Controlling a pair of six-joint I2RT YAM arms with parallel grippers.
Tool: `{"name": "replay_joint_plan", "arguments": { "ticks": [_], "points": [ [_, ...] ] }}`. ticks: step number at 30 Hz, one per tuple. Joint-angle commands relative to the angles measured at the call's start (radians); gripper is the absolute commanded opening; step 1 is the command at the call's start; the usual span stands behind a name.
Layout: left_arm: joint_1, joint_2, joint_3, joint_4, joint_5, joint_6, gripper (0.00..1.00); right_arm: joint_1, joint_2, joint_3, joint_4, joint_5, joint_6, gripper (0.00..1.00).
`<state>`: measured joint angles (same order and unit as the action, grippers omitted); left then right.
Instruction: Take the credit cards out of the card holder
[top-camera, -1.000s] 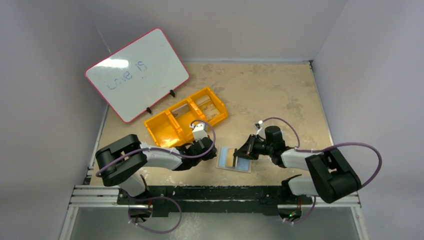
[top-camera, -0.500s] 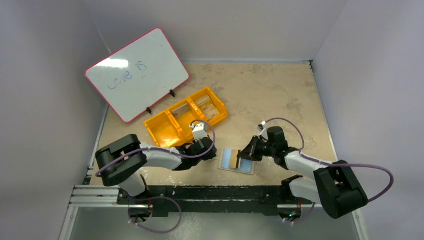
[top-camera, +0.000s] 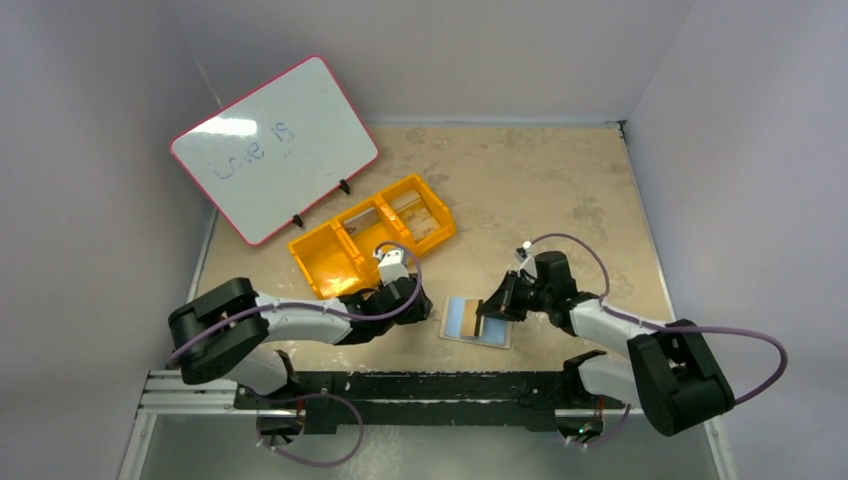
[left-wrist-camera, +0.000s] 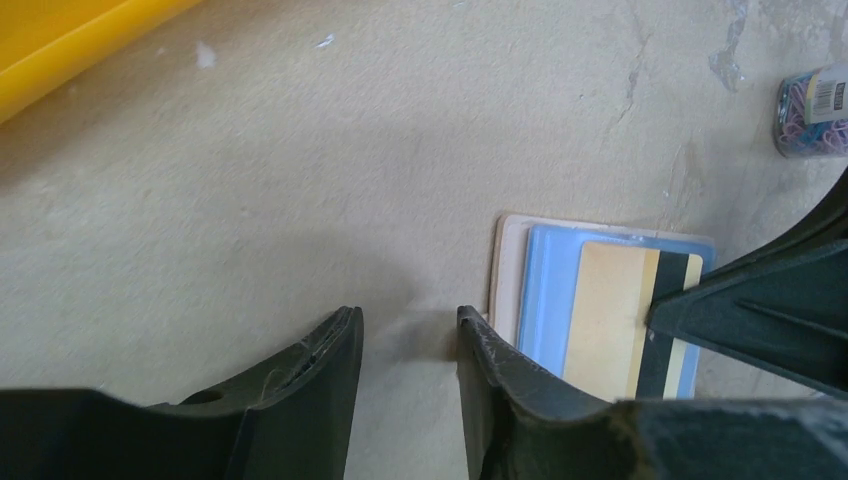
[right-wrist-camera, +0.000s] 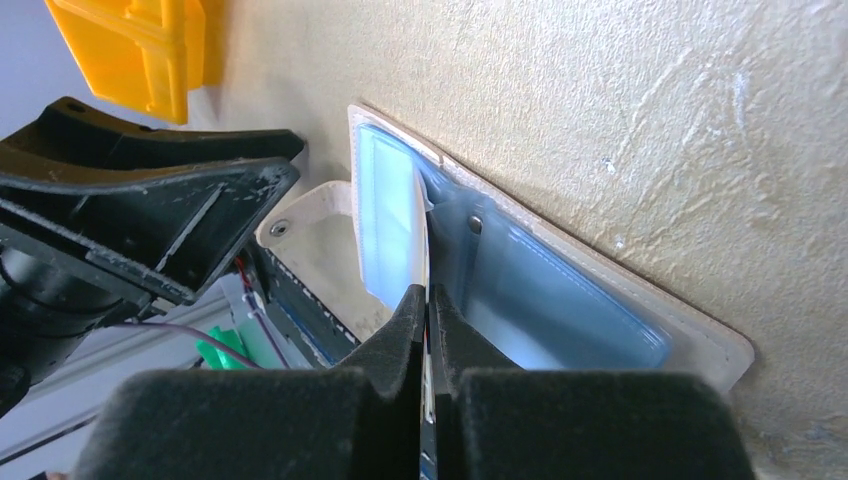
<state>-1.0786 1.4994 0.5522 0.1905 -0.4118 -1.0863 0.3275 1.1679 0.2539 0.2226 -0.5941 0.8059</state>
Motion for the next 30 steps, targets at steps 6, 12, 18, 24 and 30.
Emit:
{"name": "replay_joint_plan", "arguments": {
  "ticks": [6, 12, 18, 24, 30],
  "points": [
    [-0.006, -0.156, -0.043, -0.092, 0.066, 0.062, 0.5, -0.004, 0.062, 0.052, 0.037, -0.028, -0.047, 0.01],
    [-0.006, -0.115, -0.046, 0.047, 0.177, 0.078, 0.51, -0.005, 0.067, 0.058, 0.036, -0.027, -0.051, 0.01],
    [-0.006, -0.021, 0.019, 0.009, 0.182, 0.097, 0.51, -0.005, 0.065, 0.056, 0.031, -0.018, -0.054, 0.01],
    [-0.006, -0.125, 0.014, -0.05, 0.093, 0.087, 0.55, -0.005, 0.061, 0.058, 0.028, -0.015, -0.052, 0.01],
    [-0.005, -0.137, 0.063, -0.105, 0.086, 0.103, 0.6, -0.005, 0.066, 0.062, 0.029, -0.016, -0.053, 0.01]
  ]
}}
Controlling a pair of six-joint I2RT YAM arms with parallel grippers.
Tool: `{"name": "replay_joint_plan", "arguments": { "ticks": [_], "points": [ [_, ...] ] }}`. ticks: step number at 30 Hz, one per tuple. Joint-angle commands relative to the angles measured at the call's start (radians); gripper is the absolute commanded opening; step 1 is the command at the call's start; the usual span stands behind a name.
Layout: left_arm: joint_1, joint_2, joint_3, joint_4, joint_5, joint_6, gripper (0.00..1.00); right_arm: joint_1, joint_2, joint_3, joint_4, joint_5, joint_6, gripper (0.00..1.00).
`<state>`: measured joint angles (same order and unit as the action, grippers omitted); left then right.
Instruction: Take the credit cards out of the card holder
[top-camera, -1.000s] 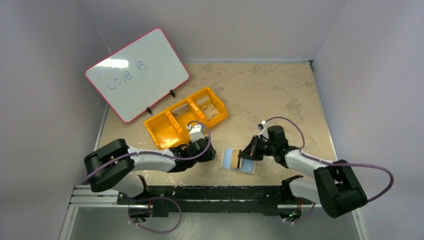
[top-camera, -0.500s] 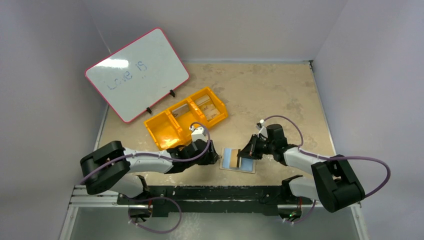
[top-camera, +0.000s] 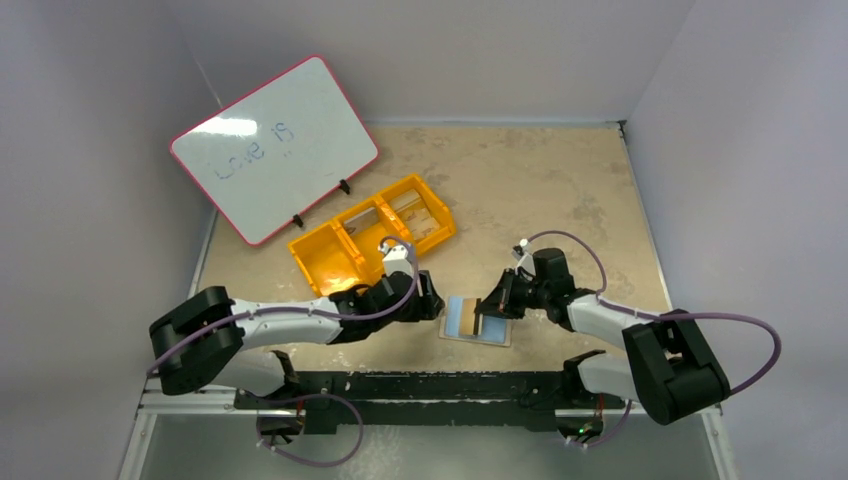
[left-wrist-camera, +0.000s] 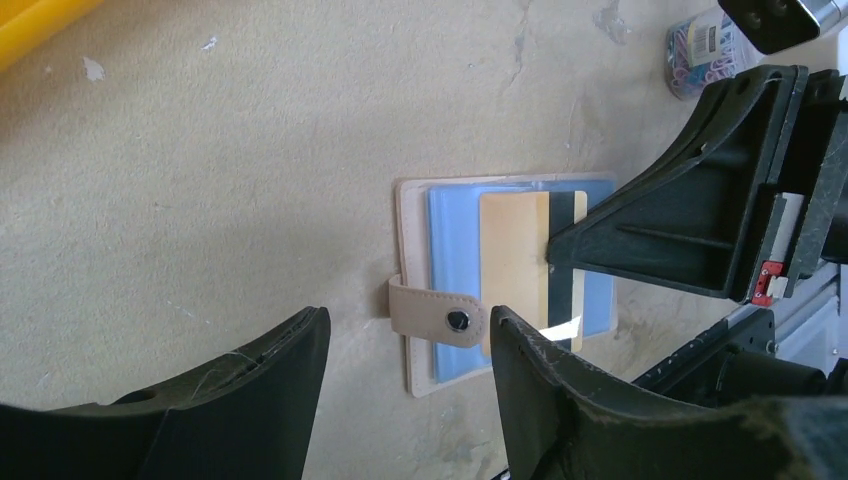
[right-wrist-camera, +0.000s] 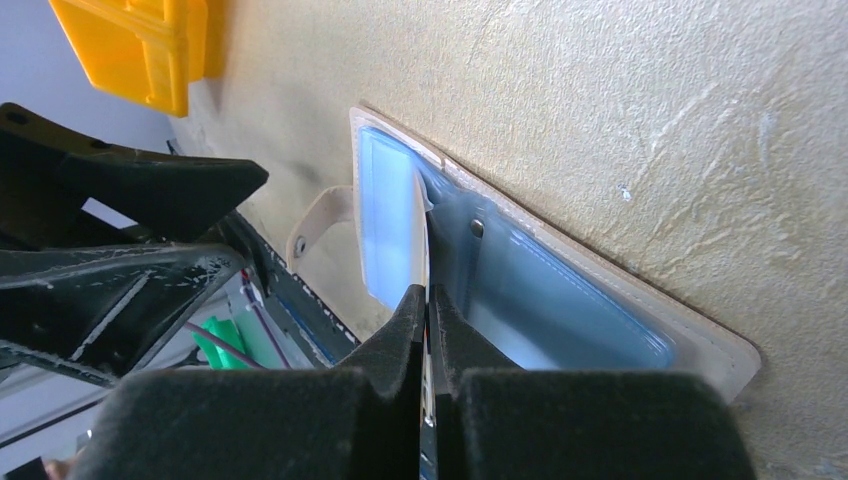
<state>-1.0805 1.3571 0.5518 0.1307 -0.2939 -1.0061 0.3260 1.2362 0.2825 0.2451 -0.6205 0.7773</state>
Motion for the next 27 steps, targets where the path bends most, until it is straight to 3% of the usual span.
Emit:
{"name": "replay_joint_plan", "arguments": {
  "ticks": [1, 6, 14, 25, 27],
  "points": [
    [-0.004, 0.033, 0.094, -0.084, -0.038, 0.024, 0.6, -0.004, -0.003, 0.034, 0.009, 0.015, -0.021, 0.01],
    [-0.029, 0.146, 0.174, -0.193, -0.07, 0.031, 0.61, -0.004, -0.007, 0.037, 0.005, 0.024, -0.018, 0.02],
    [-0.057, 0.207, 0.224, -0.233, -0.088, 0.056, 0.57, -0.004, -0.029, 0.037, -0.018, 0.042, -0.02, 0.02],
    [-0.065, 0.266, 0.233, -0.297, -0.131, 0.039, 0.05, -0.004, -0.053, 0.052, -0.07, 0.051, -0.039, 0.04],
    [-0.065, 0.259, 0.231, -0.321, -0.162, 0.022, 0.0, -0.004, -0.073, 0.057, -0.096, 0.065, -0.044, 0.05]
  ]
}}
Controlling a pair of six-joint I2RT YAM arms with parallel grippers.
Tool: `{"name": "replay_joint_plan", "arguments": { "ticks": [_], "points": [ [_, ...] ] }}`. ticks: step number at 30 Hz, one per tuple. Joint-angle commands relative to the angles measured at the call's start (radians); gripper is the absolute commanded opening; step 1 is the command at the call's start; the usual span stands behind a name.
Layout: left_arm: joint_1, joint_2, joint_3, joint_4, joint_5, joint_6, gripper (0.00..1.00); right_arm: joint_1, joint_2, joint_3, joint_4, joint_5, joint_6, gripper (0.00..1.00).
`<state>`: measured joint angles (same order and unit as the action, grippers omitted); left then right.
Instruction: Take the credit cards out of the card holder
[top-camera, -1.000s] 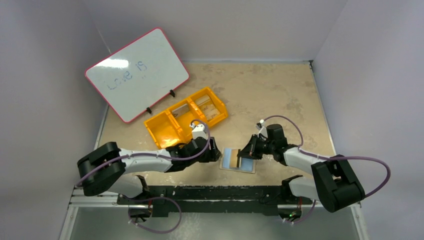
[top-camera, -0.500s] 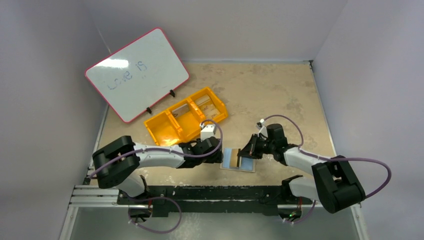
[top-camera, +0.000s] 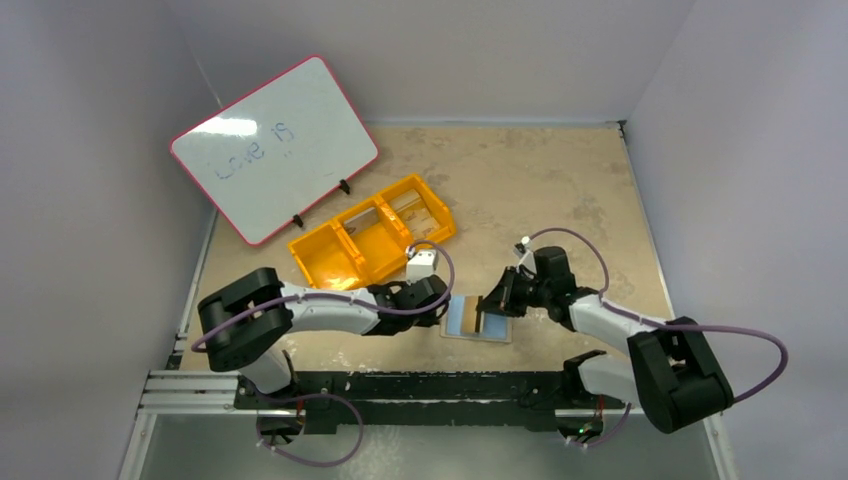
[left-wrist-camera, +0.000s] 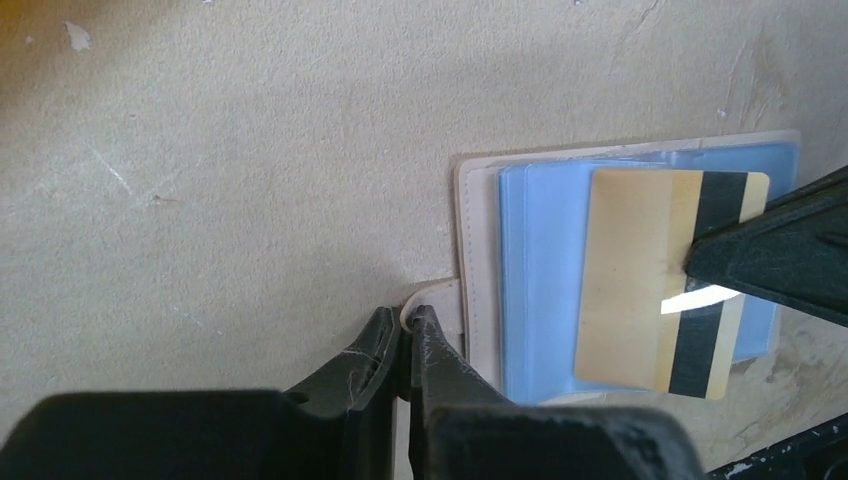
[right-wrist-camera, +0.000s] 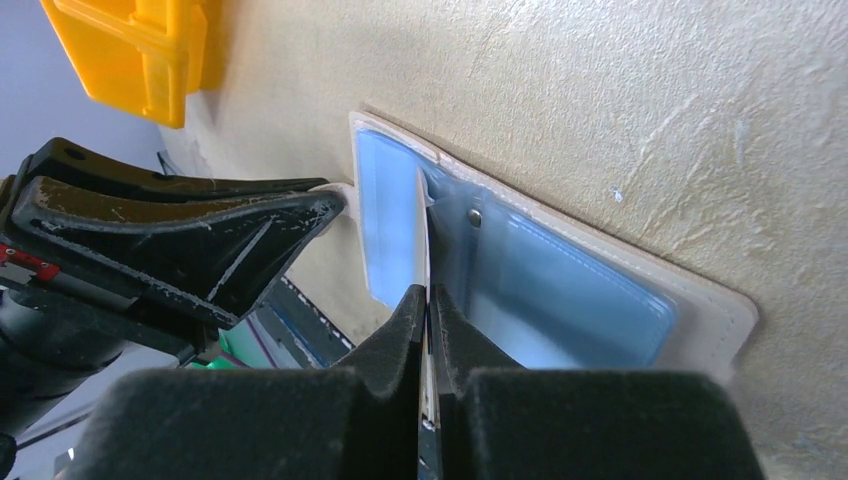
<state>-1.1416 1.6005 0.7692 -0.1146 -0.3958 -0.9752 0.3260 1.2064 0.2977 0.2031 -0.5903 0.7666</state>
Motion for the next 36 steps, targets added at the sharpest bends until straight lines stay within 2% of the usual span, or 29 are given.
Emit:
{"name": "replay_joint_plan", "arguments": {
  "ticks": [1, 6, 13, 20, 23, 30, 36],
  "points": [
    [-0.004, 0.01, 0.01, -0.093, -0.082, -0.021, 0.0, -0.004, -0.051, 0.045, -0.067, 0.045, -0.038, 0.05],
    [-0.003, -0.056, -0.036, -0.161, -0.178, -0.079, 0.0, -0.004, -0.075, 0.055, -0.135, 0.089, -0.06, 0.05],
    [-0.001, -0.102, -0.072, -0.154, -0.187, -0.1, 0.0, -0.005, -0.098, 0.061, -0.172, 0.118, -0.061, 0.02],
    [0.0, -0.151, -0.082, -0.101, -0.172, -0.081, 0.33, -0.005, -0.228, 0.222, -0.378, 0.274, -0.103, 0.0],
    [-0.001, -0.195, -0.085, -0.067, -0.166, -0.07, 0.43, -0.005, -0.268, 0.304, -0.447, 0.335, -0.106, 0.0],
    [-0.001, -0.328, -0.082, -0.055, -0.188, -0.027, 0.5, -0.005, -0.267, 0.425, -0.453, 0.378, -0.048, 0.0],
    [-0.001, -0.438, -0.106, -0.126, -0.324, -0.083, 0.52, -0.005, -0.151, 0.455, -0.243, 0.316, 0.084, 0.0]
  ]
}}
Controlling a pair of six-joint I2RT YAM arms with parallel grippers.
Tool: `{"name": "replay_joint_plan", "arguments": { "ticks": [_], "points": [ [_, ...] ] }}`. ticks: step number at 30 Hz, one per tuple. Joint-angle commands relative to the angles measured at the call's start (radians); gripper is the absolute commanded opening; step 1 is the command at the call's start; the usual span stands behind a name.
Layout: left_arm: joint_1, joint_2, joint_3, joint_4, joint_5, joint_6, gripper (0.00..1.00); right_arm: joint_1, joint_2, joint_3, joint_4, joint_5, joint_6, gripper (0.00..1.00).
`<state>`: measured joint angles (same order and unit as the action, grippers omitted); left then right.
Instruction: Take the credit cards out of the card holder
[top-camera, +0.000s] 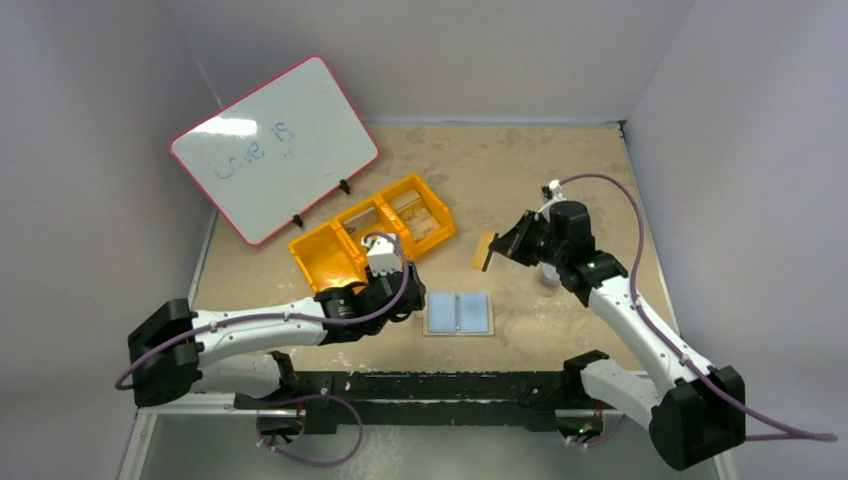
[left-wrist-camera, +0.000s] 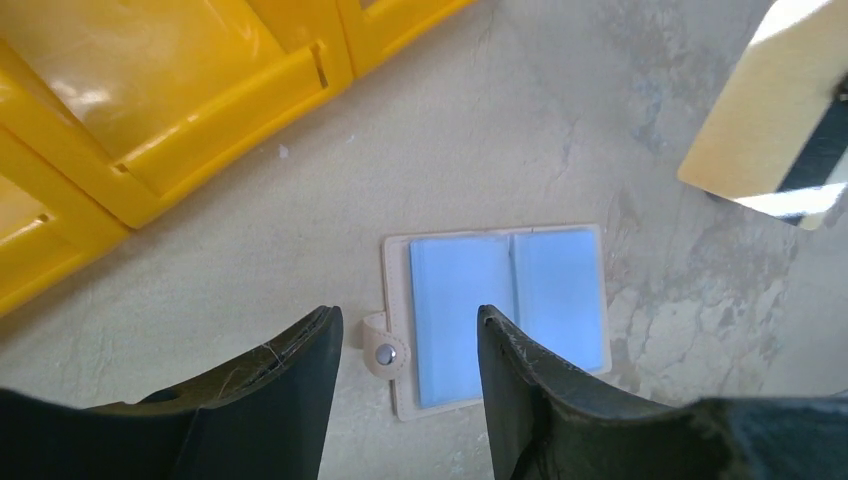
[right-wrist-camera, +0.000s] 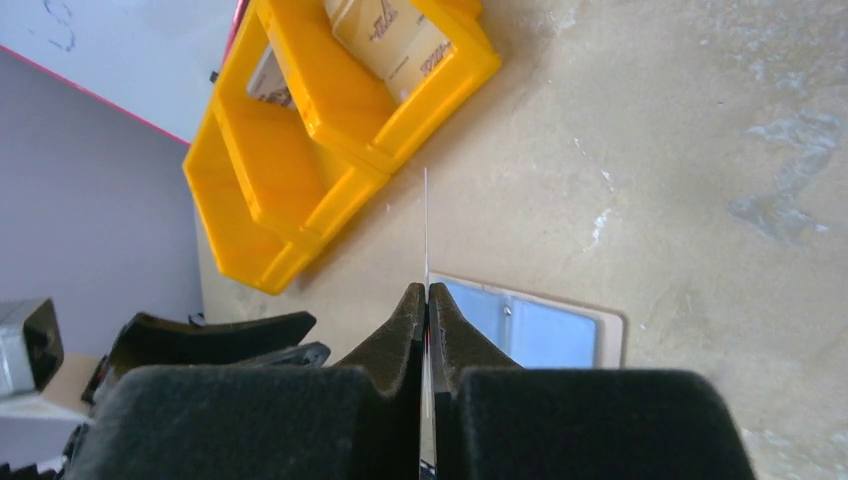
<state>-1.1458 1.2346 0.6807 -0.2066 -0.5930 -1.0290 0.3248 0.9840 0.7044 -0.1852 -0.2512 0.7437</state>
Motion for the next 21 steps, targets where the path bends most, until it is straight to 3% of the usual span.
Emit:
{"name": "replay_joint_plan", "arguments": {
  "ticks": [1, 7, 13, 21],
  "points": [
    [0.003, -0.092, -0.026, -0.05, -0.15, -0.042, 0.52, -0.004, 0.1, 0.06, 0.177, -0.045, 0.123, 0.0],
    [0.003, -0.231, -0.079, -0.12, -0.225, -0.085, 0.57, -0.002, 0.297, 0.145, 0.373, -0.207, 0.133, 0.0],
    [0.003, -0.285, -0.073, -0.181, -0.308, -0.082, 0.59, 0.006, 0.489, 0.321, 0.298, -0.226, 0.112, 0.0],
    [0.003, -0.301, -0.012, -0.281, -0.374, -0.063, 0.65, 0.044, 0.635, 0.481, 0.204, -0.113, 0.152, 0.0]
  ]
}}
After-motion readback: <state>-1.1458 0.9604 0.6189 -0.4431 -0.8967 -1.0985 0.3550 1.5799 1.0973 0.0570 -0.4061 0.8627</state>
